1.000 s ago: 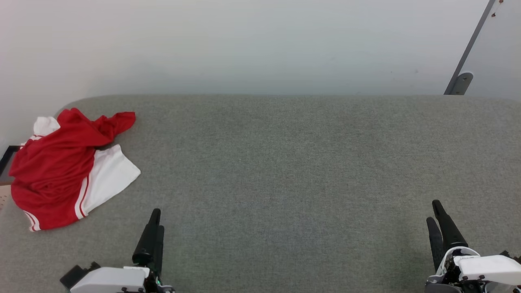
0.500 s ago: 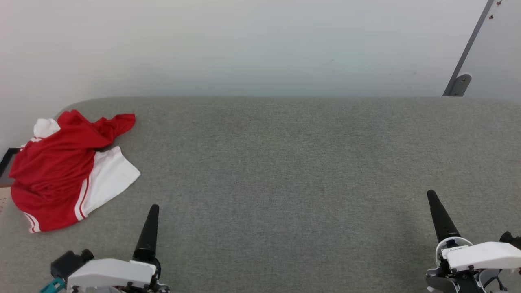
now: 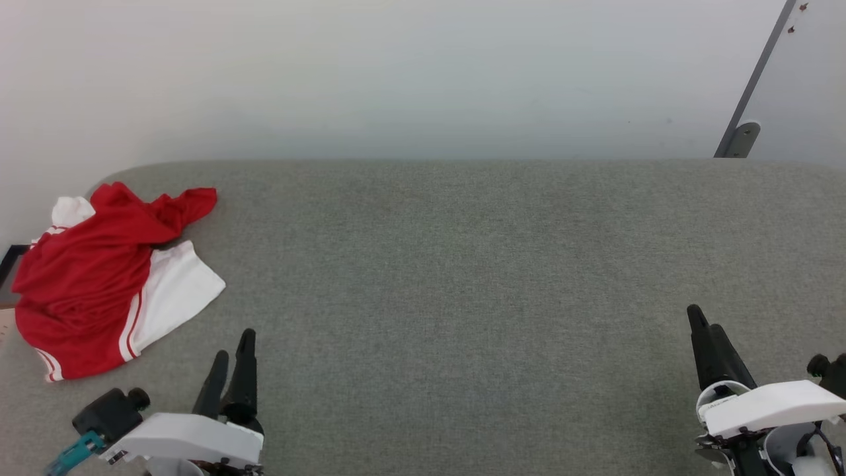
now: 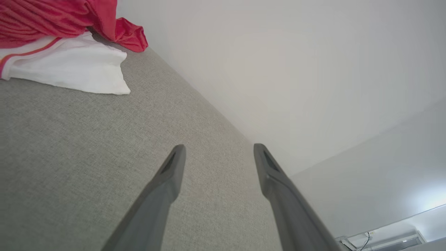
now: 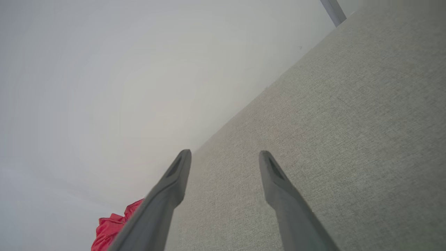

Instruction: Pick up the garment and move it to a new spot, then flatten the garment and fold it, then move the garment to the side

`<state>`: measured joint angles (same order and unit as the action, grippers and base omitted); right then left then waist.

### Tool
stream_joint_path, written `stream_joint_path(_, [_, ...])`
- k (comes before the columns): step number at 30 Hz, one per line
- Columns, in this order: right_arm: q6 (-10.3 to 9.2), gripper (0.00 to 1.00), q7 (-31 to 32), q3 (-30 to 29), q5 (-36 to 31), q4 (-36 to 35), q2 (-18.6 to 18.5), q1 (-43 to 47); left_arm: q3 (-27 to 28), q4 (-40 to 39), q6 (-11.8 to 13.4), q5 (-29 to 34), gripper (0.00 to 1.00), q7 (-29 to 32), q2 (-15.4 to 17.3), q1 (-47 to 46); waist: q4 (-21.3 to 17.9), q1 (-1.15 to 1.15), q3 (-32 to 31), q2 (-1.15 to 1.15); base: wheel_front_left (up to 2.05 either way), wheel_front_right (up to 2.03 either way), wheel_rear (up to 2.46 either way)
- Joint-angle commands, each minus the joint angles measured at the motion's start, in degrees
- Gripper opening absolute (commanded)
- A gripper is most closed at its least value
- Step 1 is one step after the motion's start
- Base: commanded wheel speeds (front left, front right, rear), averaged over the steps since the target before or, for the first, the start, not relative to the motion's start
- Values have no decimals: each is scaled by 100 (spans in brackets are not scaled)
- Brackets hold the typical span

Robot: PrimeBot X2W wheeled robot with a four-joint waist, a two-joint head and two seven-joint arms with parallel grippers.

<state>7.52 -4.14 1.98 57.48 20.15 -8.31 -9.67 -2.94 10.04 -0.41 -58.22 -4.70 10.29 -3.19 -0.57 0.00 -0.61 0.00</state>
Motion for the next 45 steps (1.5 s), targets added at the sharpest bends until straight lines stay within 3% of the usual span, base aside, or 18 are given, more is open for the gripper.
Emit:
stream_joint_path(1, [-2, 100, -47, -42, -314, -64, 9, -145, -24, -108, 45, 300, 100, -73, 77, -86, -6, 0, -2, 0, 0, 0, 0])
stream_joint_path(15, [-2, 100, -79, -144, -1499, -188, 24, -108, 40, -254, 81, 1460, 100, -299, 158, -11, -31, 0, -8, 0, 0, 0, 0])
stream_joint_path(45, [-5, 100, -383, -147, -3137, -220, -99, -162, 341, -302, -305, 3403, 100, -716, 115, 101, -66, 0, -24, 0, 0, 0, 0])
